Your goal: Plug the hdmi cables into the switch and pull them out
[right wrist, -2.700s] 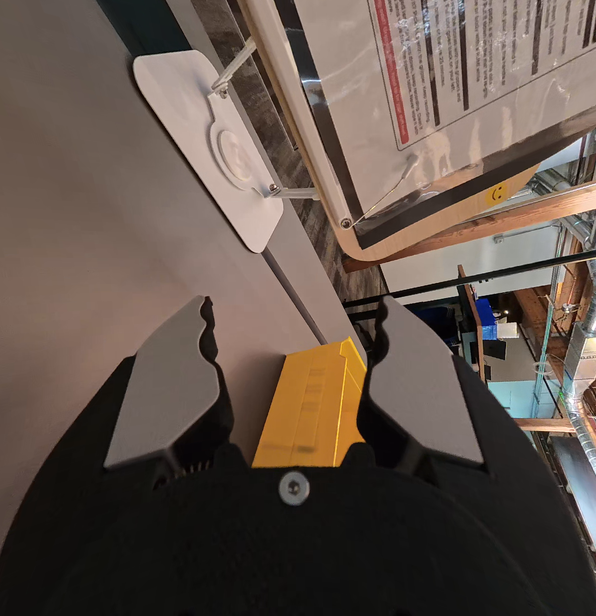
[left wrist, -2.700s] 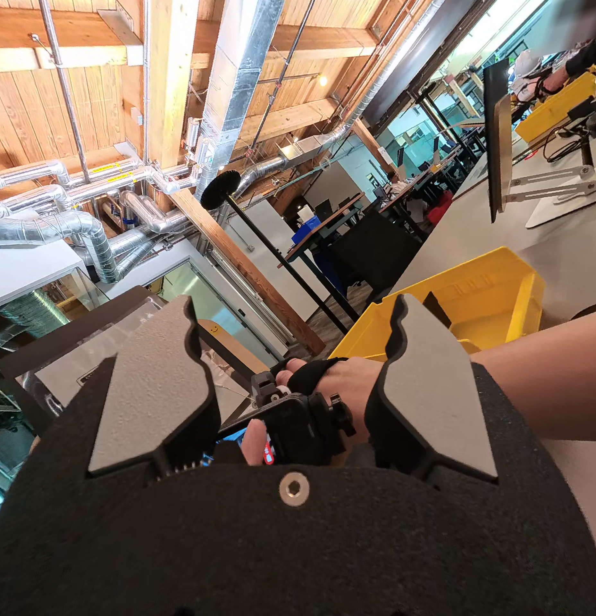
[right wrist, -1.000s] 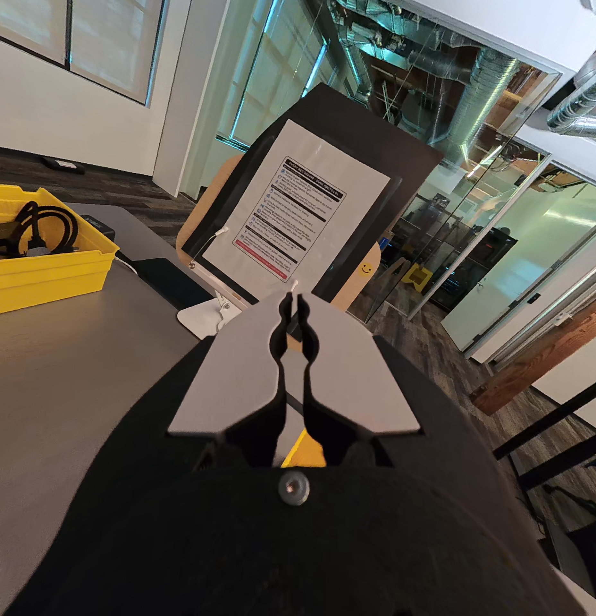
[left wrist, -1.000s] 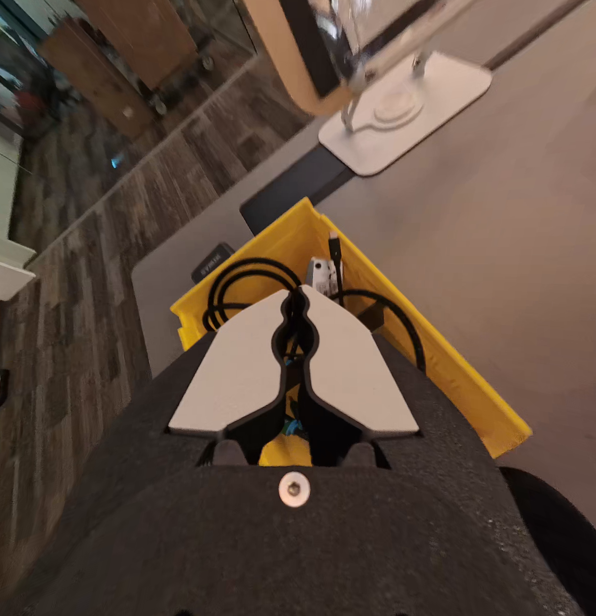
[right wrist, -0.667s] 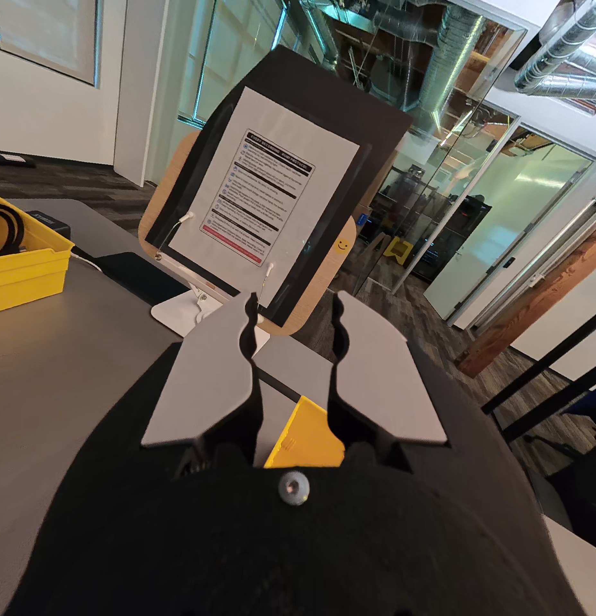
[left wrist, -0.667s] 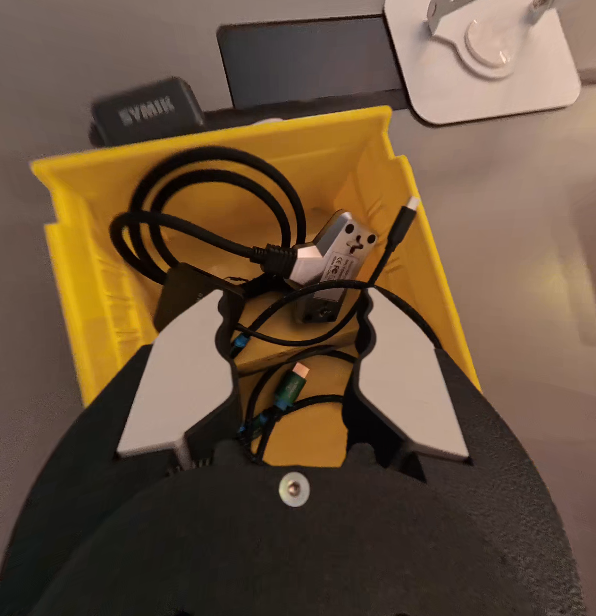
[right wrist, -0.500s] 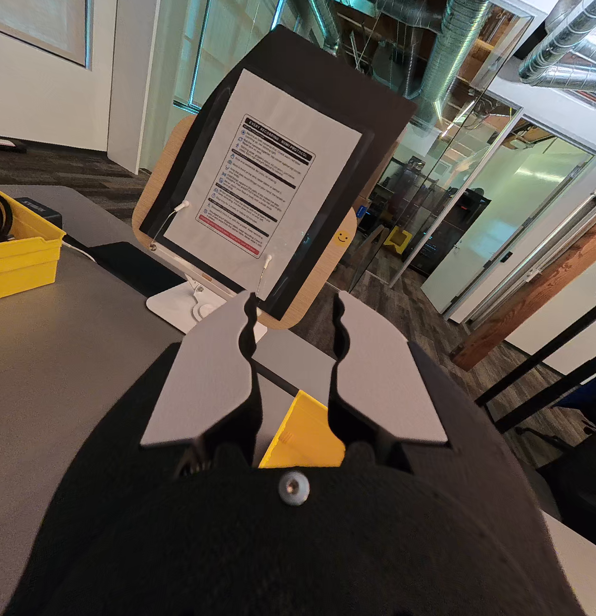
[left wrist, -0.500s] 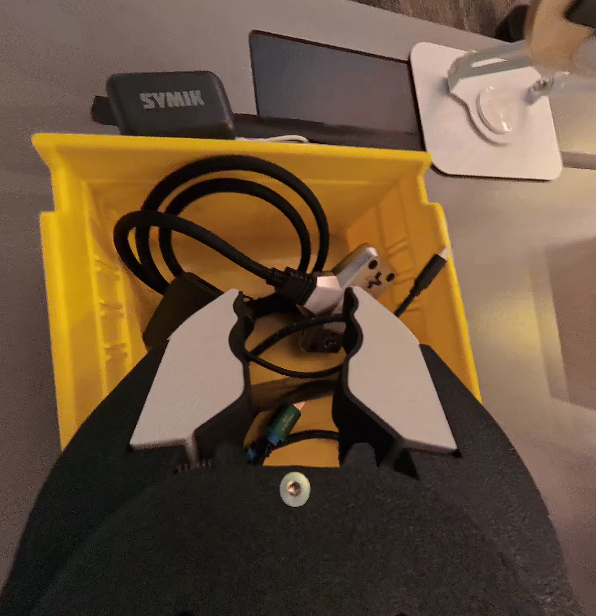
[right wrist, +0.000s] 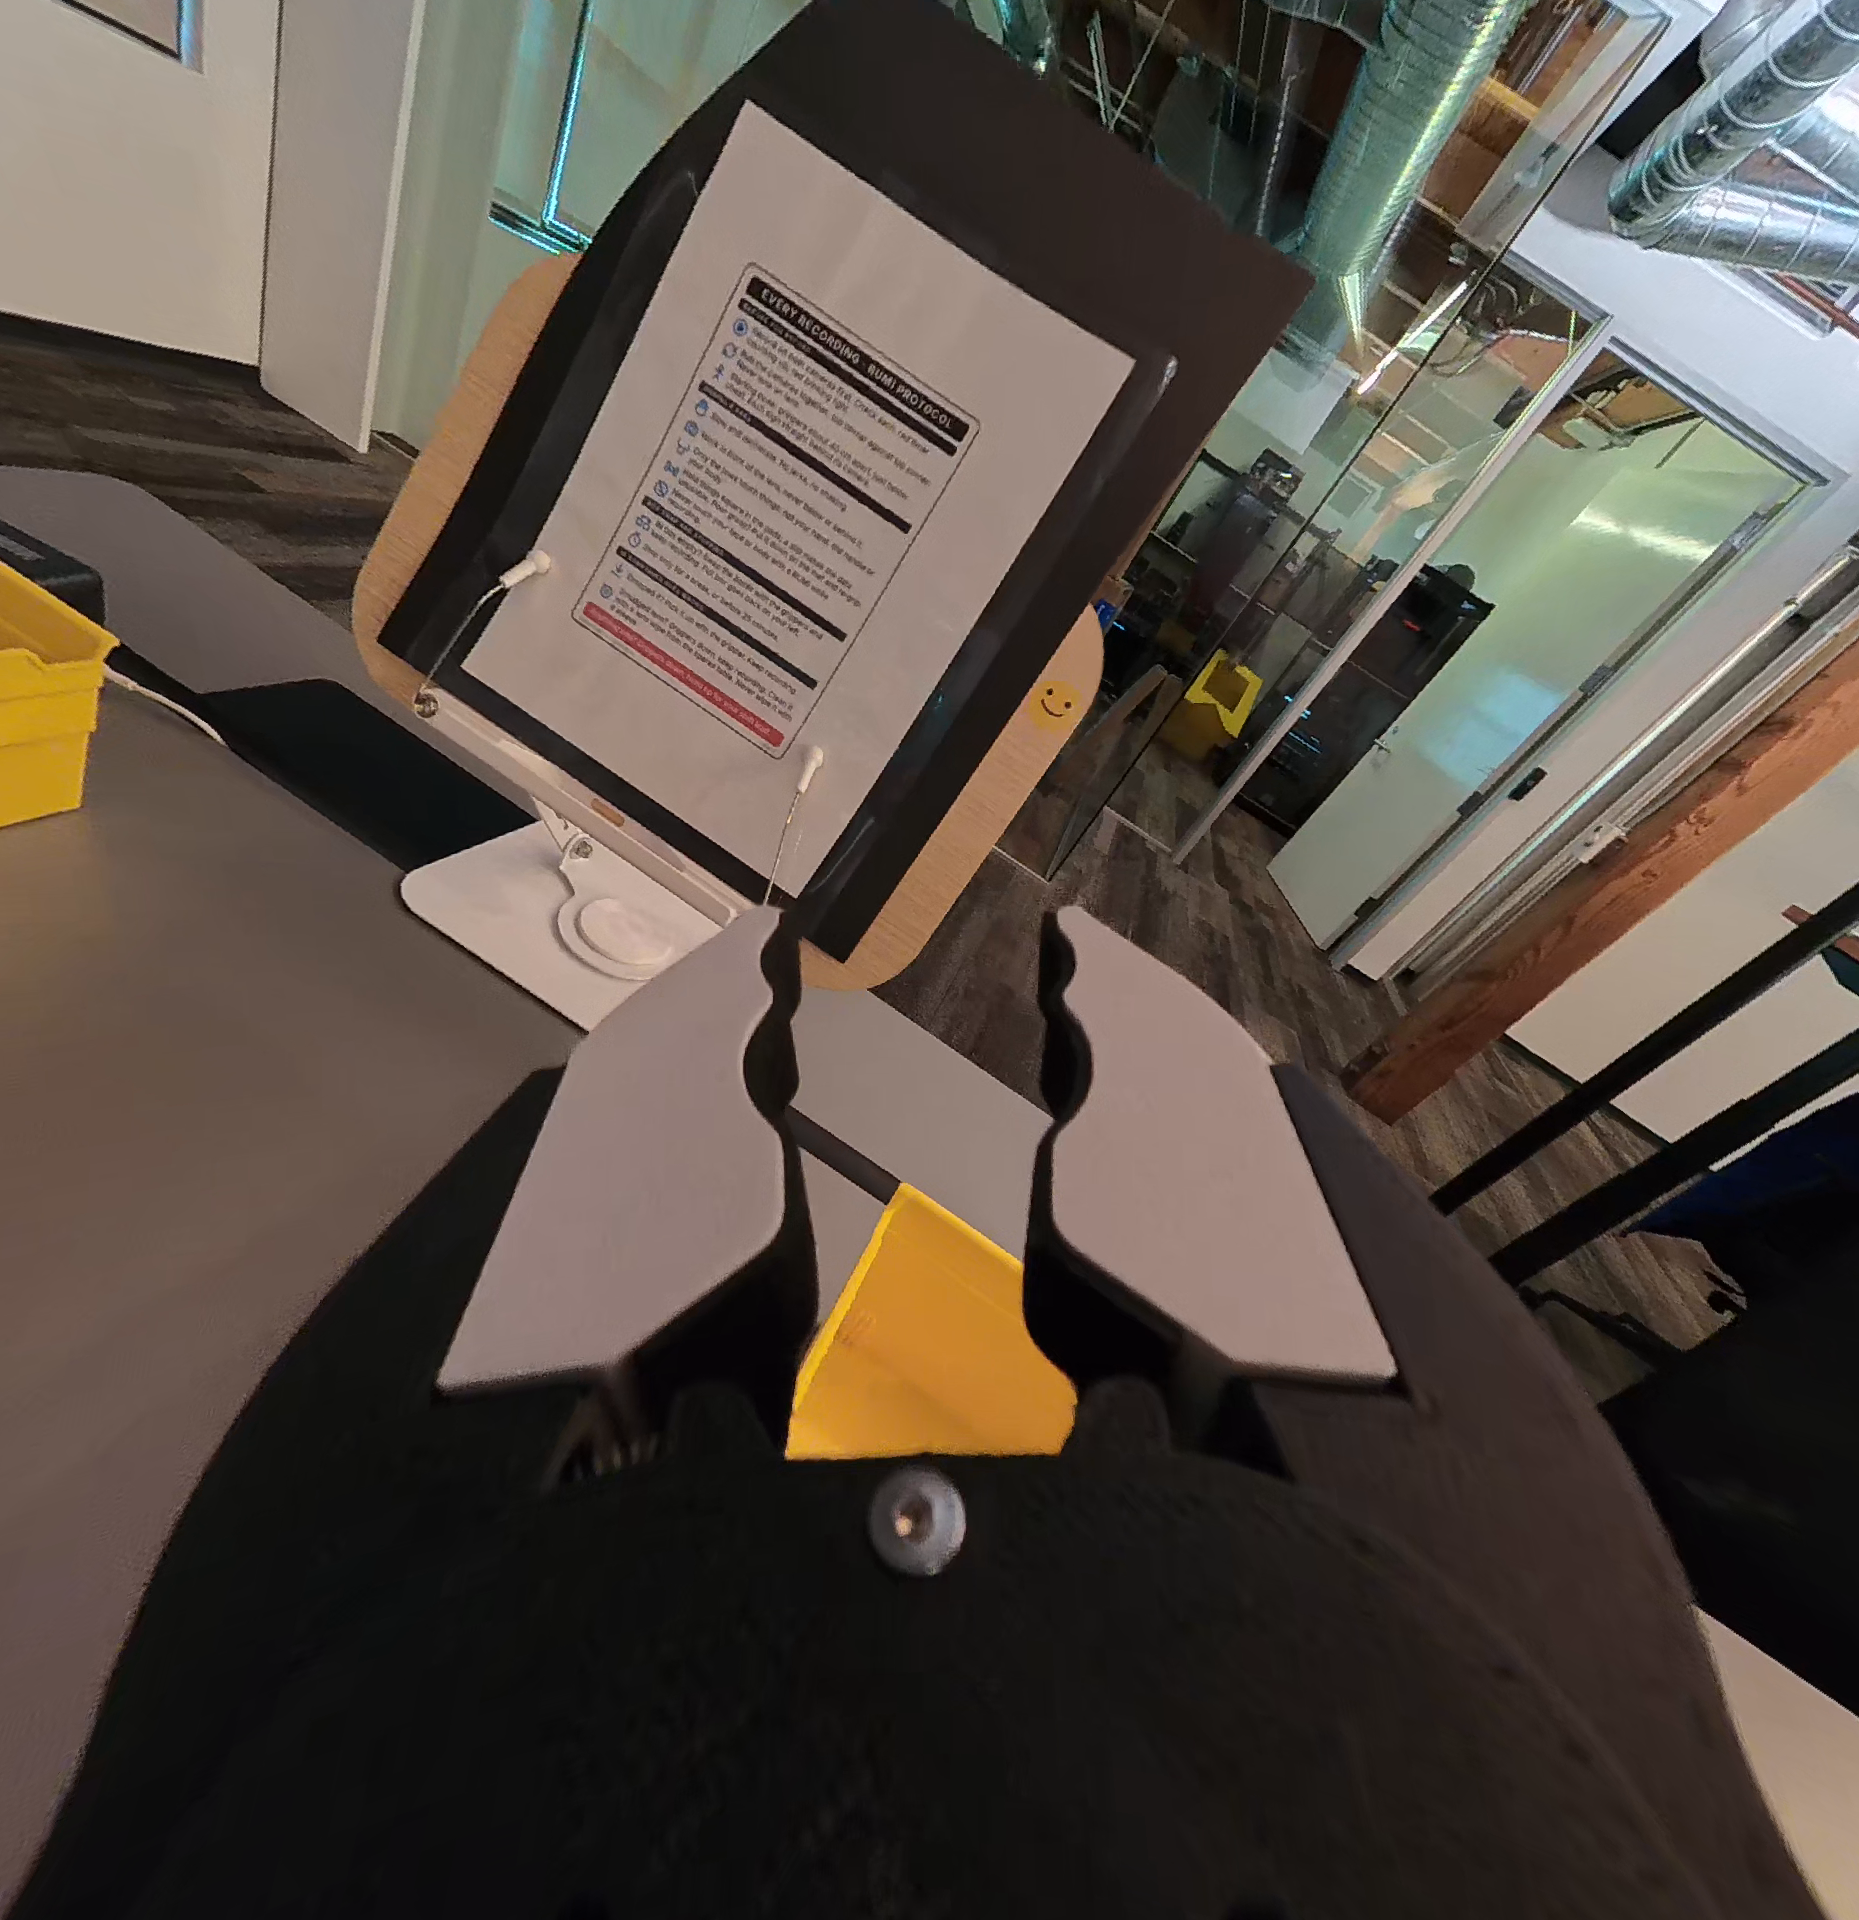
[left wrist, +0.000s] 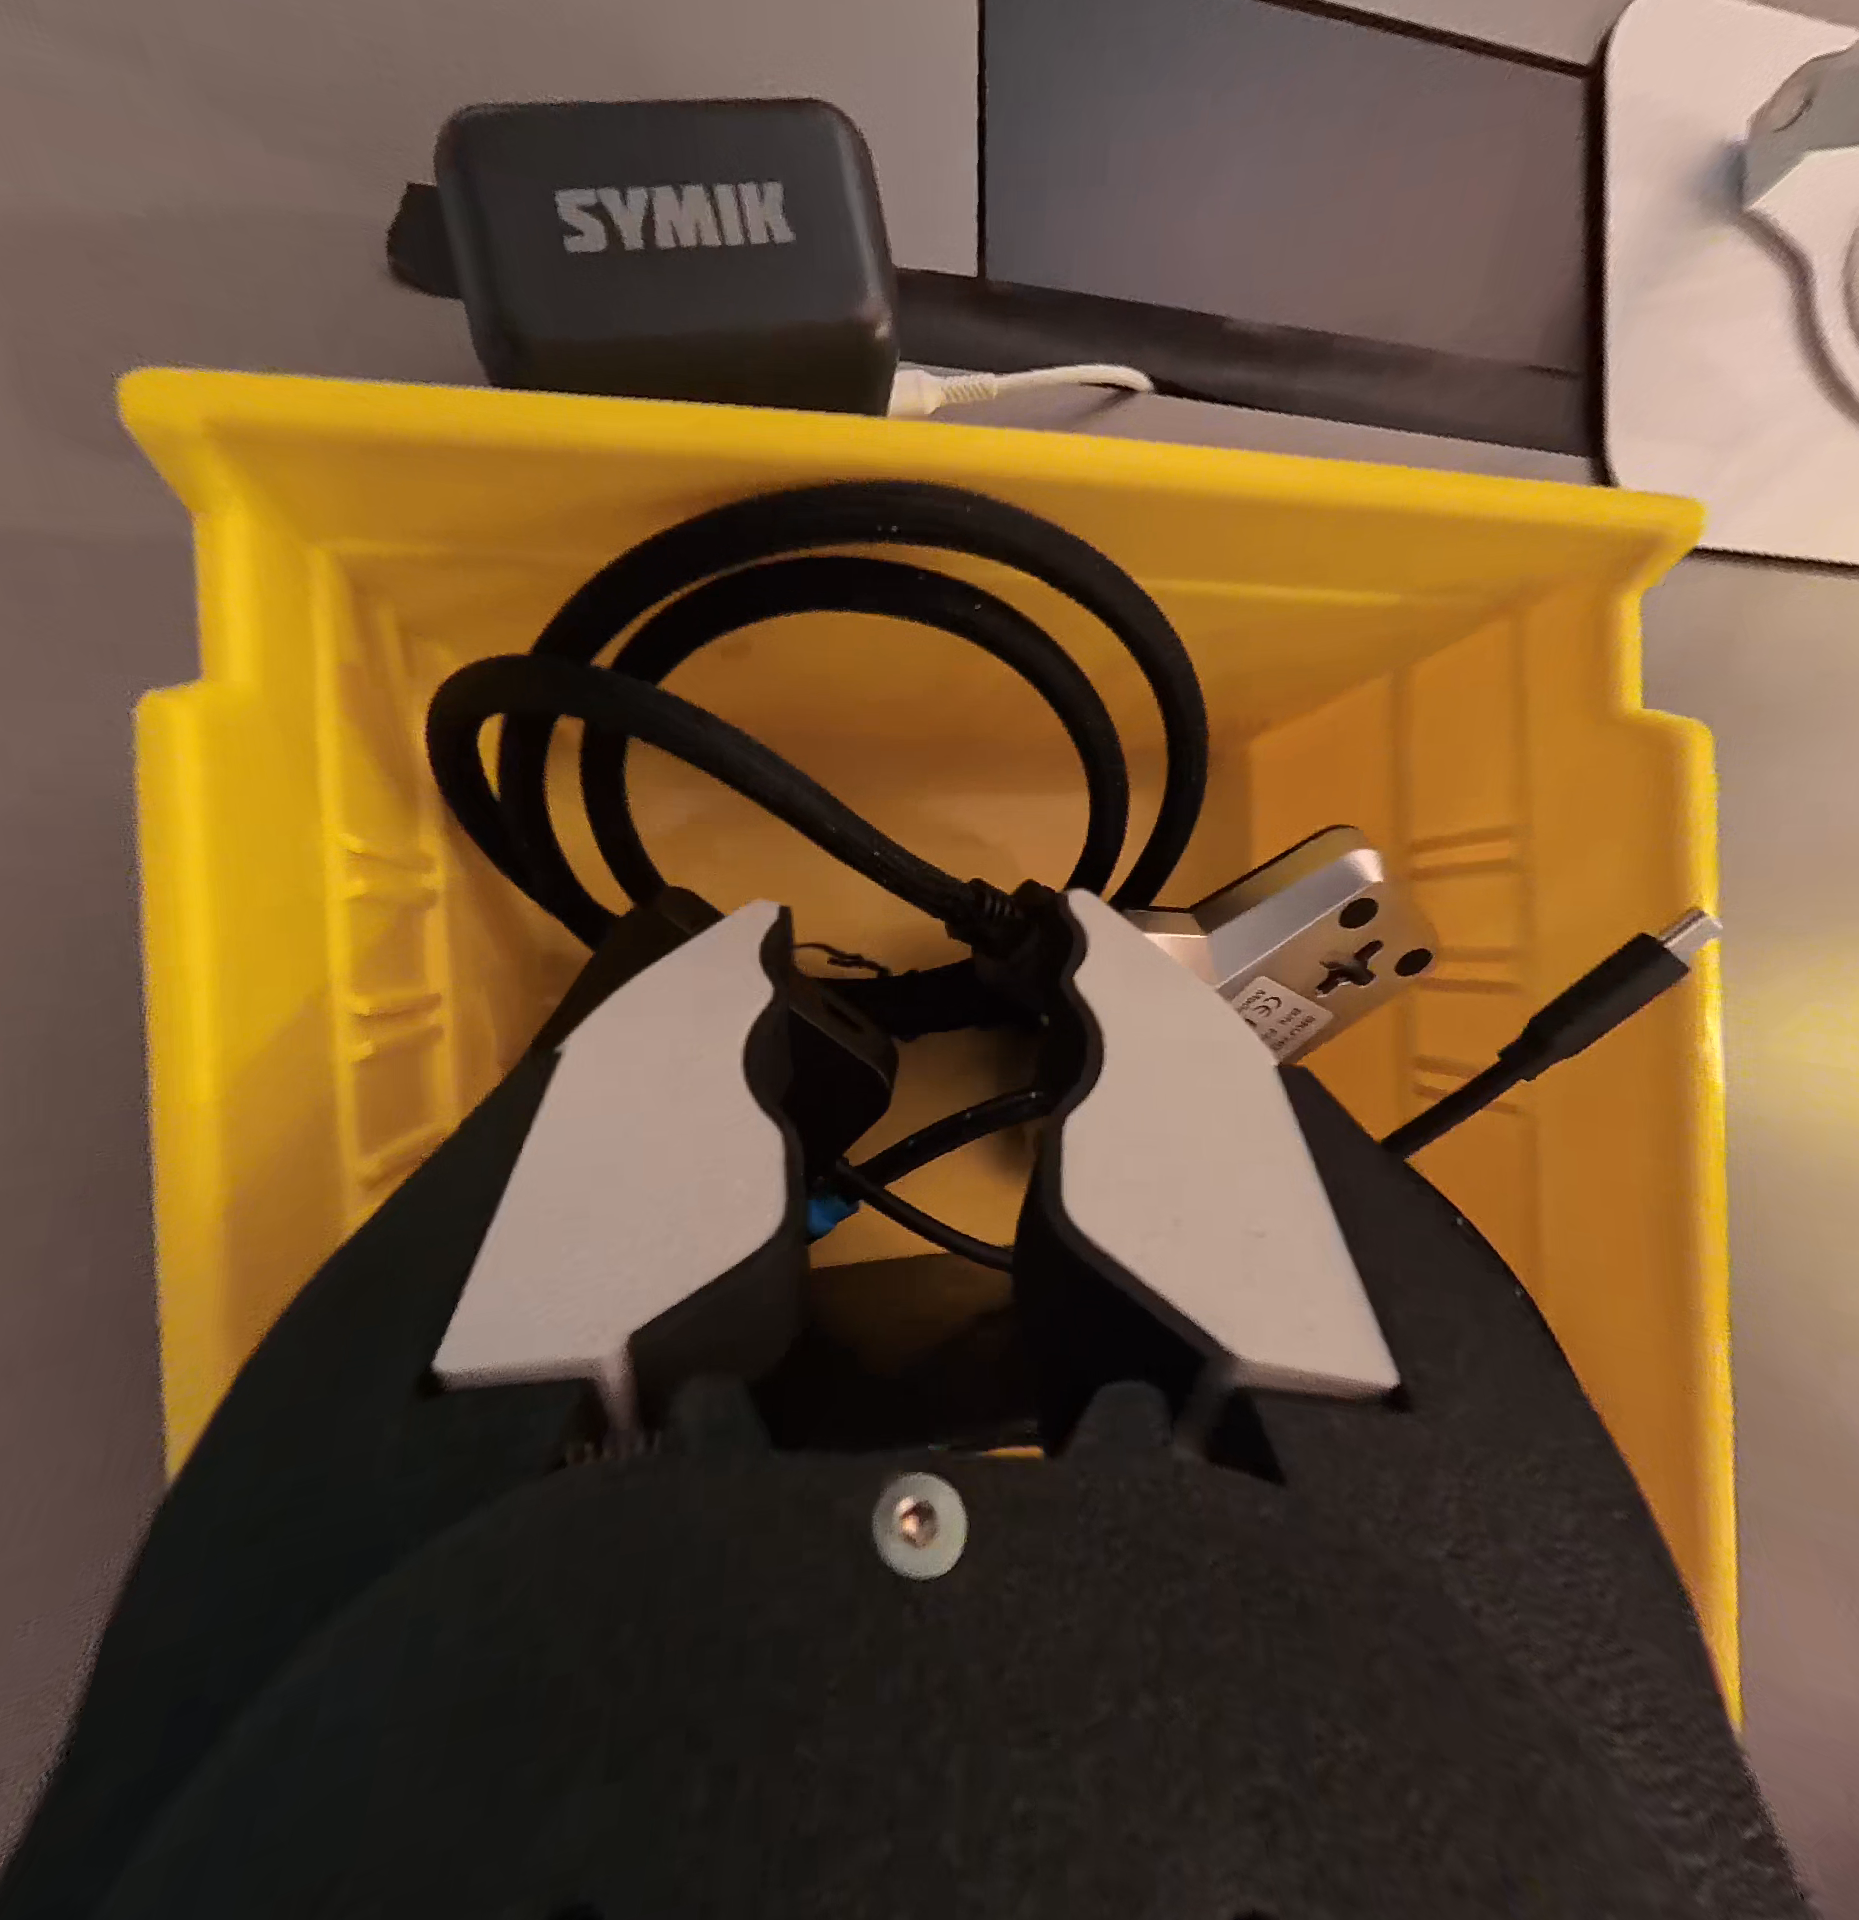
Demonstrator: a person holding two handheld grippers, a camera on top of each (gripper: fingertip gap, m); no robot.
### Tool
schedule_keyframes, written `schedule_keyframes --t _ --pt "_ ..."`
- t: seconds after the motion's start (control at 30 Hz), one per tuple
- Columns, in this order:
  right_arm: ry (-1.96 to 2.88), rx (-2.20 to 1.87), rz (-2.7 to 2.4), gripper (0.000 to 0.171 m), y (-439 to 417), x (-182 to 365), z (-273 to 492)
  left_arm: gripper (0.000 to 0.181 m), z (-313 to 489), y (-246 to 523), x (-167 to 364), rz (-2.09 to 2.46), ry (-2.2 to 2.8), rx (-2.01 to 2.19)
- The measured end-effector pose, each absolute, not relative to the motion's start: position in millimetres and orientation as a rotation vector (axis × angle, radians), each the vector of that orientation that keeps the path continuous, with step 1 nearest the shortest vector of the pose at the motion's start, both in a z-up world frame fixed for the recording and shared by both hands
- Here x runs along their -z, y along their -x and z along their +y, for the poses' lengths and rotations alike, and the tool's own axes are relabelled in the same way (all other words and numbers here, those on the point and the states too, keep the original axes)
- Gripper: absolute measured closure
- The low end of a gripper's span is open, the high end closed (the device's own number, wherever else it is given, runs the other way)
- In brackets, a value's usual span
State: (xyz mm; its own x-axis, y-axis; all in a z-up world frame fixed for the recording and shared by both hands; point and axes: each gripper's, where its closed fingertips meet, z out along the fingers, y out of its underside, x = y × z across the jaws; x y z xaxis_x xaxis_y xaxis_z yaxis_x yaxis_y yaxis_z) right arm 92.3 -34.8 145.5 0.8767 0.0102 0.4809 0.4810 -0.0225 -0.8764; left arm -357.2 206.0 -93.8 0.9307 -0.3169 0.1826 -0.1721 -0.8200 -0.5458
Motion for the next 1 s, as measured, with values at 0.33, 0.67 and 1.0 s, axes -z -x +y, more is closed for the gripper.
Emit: schedule_keyframes --t 0.33,0.67,1.0 --pt "1.591 0.500 -0.436 0.127 -93 -135 -28 0.181 199 339 33 0.407 2.236 0.737" --pt "1.604 0.551 -0.445 0.126 -93 -131 -26 0.140 195 352 77 0.268 2.480 0.696" --pt "1.609 0.580 -0.463 0.127 -93 -130 -25 0.148 216 345 98 0.314 2.442 0.515"
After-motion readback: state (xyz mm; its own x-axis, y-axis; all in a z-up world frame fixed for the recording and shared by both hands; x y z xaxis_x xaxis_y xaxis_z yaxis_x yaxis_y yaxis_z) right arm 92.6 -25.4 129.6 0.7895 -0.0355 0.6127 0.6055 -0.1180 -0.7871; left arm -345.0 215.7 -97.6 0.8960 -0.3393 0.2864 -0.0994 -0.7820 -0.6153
